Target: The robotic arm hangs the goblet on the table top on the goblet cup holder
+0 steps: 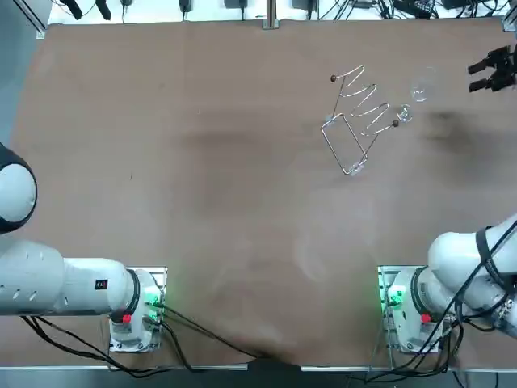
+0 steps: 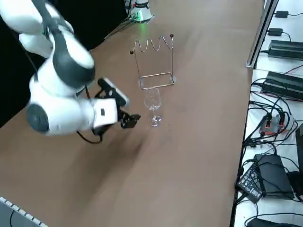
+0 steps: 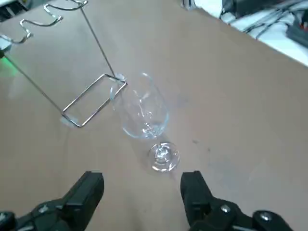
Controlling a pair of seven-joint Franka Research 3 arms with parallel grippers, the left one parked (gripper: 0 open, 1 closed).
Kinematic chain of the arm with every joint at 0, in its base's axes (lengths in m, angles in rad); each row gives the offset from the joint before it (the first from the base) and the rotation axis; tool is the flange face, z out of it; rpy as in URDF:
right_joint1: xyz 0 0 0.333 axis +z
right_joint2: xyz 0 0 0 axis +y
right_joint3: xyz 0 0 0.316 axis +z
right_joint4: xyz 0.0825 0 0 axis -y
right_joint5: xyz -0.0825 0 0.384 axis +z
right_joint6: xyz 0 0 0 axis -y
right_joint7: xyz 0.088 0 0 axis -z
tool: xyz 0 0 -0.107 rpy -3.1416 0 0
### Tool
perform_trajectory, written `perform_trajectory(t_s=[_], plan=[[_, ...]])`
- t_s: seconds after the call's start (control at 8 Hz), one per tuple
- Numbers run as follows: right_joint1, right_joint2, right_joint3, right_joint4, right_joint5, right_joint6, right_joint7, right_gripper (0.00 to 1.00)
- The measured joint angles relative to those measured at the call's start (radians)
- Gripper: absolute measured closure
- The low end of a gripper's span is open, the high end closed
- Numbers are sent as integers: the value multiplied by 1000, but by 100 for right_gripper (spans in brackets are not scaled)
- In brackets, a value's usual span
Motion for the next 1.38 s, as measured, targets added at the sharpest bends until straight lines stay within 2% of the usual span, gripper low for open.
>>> perform_trajectory(t_s=[0.38,0.75,1.12,1.38], plan=[[-19,147,4,-6,150,-24,-246,1],[-17,269,29,-24,266,-79,-378,3],[-16,324,65,-26,289,-94,-419,4],[-16,339,75,-13,303,-94,-424,7]])
